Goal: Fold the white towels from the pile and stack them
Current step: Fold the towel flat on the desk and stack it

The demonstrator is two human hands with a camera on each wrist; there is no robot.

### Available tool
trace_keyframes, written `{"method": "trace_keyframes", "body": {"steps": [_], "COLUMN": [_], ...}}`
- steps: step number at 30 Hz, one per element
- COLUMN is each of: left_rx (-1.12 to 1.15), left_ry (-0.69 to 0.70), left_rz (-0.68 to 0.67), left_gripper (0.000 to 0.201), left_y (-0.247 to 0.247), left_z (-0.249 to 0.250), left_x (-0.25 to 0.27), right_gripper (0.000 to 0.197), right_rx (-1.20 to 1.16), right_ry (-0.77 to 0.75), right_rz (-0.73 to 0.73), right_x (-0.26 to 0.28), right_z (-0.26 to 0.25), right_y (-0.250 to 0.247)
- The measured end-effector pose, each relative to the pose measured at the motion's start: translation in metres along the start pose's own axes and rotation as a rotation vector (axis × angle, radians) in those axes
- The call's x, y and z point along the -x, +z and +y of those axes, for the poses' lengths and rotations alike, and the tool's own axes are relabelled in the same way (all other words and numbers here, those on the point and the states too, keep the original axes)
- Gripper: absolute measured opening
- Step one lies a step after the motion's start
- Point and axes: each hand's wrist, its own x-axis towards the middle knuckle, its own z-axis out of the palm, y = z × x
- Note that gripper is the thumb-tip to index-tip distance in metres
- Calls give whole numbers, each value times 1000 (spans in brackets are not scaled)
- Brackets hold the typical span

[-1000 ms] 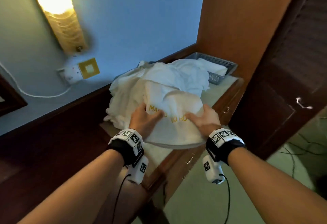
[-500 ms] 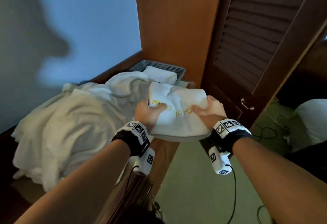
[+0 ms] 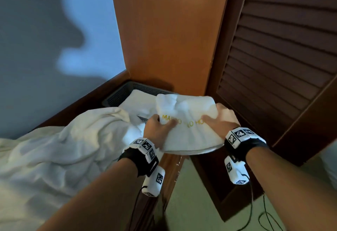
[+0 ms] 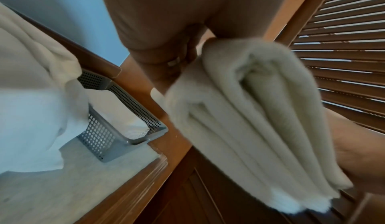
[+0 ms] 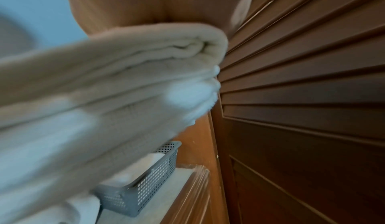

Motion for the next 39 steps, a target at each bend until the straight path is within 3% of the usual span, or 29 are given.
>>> {"method": "trace_keyframes", "body": {"steps": [4, 10, 14, 21, 29, 36, 39], "left_rx": [-3, 6, 59, 127, 432, 417, 284], "left_ry": [-23, -113, -233, -386, -566, -735, -812], "left_rz": [-13, 106, 155, 457, 642, 641, 577], "left_gripper": [33, 40, 40, 33, 42, 18, 37], "left_y": [4, 1, -2, 8, 9, 32, 42], "left_z": [-4, -26, -46, -70, -107, -139, -144], "left_x": [-61, -159, -223, -286, -323, -326, -319], "right_gripper": [41, 44, 33, 35, 38, 42, 46], "right_rx": [58, 146, 123, 179, 171, 228, 318], "right_ry": [-63, -212, -341, -475, -545, -388, -335], "right_rz": [-34, -106, -205, -388, -505, -657, -714], "right_x": [-76, -202, -292, -409, -450, -453, -454], "right_z": [-10, -39, -64, -113, -148, -112, -94], "right_y": [12, 63, 110, 195, 288, 331, 329]}}
